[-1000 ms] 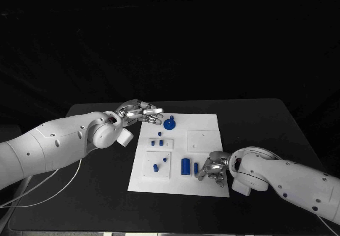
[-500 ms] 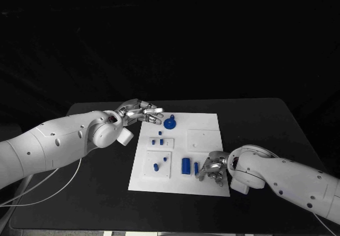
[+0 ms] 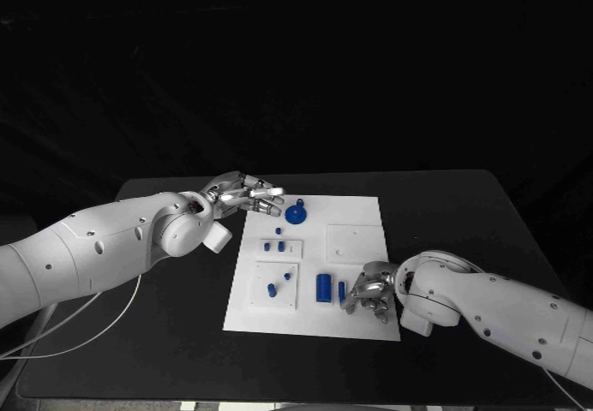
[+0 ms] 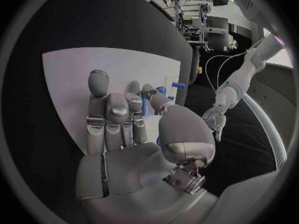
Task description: Assemble the parts on the task board
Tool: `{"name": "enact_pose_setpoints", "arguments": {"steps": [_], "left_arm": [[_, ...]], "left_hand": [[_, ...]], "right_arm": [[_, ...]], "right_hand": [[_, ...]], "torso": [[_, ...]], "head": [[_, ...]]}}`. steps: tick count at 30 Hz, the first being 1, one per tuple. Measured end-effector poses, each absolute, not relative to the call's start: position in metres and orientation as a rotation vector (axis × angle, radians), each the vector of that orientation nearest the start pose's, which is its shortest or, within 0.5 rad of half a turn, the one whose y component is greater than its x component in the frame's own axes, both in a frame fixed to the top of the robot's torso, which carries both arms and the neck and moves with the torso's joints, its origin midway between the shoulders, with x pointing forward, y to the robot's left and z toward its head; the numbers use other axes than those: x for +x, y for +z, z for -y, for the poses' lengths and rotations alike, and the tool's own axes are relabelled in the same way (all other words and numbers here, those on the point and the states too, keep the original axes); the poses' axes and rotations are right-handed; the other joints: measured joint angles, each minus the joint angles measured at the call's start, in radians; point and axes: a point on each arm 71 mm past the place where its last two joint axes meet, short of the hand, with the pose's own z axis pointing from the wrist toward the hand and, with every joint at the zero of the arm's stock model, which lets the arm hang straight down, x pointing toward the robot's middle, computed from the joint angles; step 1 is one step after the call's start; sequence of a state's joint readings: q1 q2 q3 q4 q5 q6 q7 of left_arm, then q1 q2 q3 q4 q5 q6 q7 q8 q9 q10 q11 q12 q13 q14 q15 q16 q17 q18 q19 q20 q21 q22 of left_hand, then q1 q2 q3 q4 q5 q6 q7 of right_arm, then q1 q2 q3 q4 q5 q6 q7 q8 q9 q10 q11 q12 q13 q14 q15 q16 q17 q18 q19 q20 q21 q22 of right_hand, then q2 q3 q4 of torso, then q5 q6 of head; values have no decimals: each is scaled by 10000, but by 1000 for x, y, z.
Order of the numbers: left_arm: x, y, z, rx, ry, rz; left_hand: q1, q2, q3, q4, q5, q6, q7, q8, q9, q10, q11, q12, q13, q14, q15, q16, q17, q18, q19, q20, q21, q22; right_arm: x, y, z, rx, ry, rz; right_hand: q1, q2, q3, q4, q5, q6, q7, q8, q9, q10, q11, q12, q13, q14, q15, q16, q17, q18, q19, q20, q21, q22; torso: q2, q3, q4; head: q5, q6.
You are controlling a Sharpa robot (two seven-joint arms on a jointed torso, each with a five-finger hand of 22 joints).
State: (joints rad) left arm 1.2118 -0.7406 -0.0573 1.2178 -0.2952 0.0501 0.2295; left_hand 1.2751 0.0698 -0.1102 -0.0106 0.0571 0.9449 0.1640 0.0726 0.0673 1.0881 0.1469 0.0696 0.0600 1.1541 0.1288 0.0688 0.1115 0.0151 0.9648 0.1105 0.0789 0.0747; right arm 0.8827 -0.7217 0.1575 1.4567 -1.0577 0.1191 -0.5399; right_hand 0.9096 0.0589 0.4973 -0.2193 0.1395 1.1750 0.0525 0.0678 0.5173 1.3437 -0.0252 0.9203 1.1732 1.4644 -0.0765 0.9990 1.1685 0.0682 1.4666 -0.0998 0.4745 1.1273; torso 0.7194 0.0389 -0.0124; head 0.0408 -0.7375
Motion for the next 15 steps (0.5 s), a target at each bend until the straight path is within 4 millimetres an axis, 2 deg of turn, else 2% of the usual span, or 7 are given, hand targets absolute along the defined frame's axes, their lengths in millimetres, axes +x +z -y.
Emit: {"name": "enact_pose_setpoints", "arguments": {"steps": [5, 6, 7, 9, 11, 12, 15], "left_arm": [[530, -207, -228, -8231, -14537, -17950], [530, -207, -228, -8229, -14537, -17953], [530, -207, -228, -8228, -14537, -17954], [530, -207, -228, -8226, -14536, -17955], [531, -207, -228, -8228, -14528, -17953], [531, -207, -228, -8233, -14515, -17949], [531, -207, -230, -8249, -14477, -17935]], "left_hand": [[0, 0, 0, 0, 0, 0, 0, 0, 0, 0, 0, 0, 0, 0, 0, 0, 0, 0, 0, 0, 0, 0], [0, 0, 0, 0, 0, 0, 0, 0, 0, 0, 0, 0, 0, 0, 0, 0, 0, -1, 0, 0, 0, 0], [0, 0, 0, 0, 0, 0, 0, 0, 0, 0, 0, 0, 0, 0, 0, 0, 0, -1, 0, 0, 0, 0], [0, 0, 0, 0, 0, 0, 0, 0, 0, 0, 0, 0, 0, 0, 0, 0, 0, -1, 0, 0, 0, 0], [0, 0, 0, 0, 0, 0, 0, 0, 0, 0, 0, 0, 0, 0, 0, 0, 0, -1, 0, 0, 0, 0], [0, 0, 0, 0, 0, 0, 0, 0, 0, 0, 0, 0, 0, 0, 0, 0, 0, -1, 0, 0, 0, 0], [0, 0, 0, 0, 0, 0, 0, 0, 0, 0, 0, 0, 0, 0, 0, 0, 0, 0, 0, 0, 0, 0]], "right_arm": [[437, -312, 175, 3844, 5645, -24781], [437, -312, 175, 3847, 5643, -24781], [437, -312, 175, 3849, 5651, -24778], [437, -313, 177, 3878, 5723, -24750], [437, -313, 179, 3951, 5844, -24705], [437, -313, 180, 4014, 5947, -24666], [437, -314, 183, 4163, 6222, -24543]], "right_hand": [[0, 0, -8, -8, 81, 13, -12, 1, 0, 0, 0, 40, -9, 0, 0, 0, -21, 0, 0, 0, 0, 0], [14, -14, -68, -68, 231, 16, -15, 1, 0, 0, 0, 40, -16, 0, 0, 0, -30, -1, 0, 0, 0, -4], [56, -163, -241, -153, 692, 23, -21, 1, 0, 0, 0, 40, -19, 0, -1, 0, -36, 0, 0, 0, 0, -11], [116, -373, -737, -118, 1431, 28, -26, 30, 0, 0, 0, 40, -30, 0, 0, 0, -39, 0, 0, 0, 0, -18], [266, -589, -1368, -30, 1749, 27, -26, 28, -1, 0, 0, 40, -32, 0, 0, 0, -55, 0, 0, 0, 0, -18], [317, -696, -1754, 45, 1871, 23, -28, 27, -1, 0, 0, 40, -32, 0, 0, 0, -55, 0, 0, 0, 0, -25], [766, -748, -3026, 314, 1735, -116, -116, -11, -2, -39, 40, 40, -46, 0, 0, -40, -56, 0, 0, 0, -83, -64]], "torso": [[0, 0, -4], [-1, 0, -4], [-1, 0, -4], [-2, 0, -3], [-2, 0, -1], [-2, 1, -1], [-2, 2, -2]], "head": [[-6, 0], [-6, 0], [-11, 0], [-18, 0], [-29, -1], [-35, -1], [-39, 1]]}}
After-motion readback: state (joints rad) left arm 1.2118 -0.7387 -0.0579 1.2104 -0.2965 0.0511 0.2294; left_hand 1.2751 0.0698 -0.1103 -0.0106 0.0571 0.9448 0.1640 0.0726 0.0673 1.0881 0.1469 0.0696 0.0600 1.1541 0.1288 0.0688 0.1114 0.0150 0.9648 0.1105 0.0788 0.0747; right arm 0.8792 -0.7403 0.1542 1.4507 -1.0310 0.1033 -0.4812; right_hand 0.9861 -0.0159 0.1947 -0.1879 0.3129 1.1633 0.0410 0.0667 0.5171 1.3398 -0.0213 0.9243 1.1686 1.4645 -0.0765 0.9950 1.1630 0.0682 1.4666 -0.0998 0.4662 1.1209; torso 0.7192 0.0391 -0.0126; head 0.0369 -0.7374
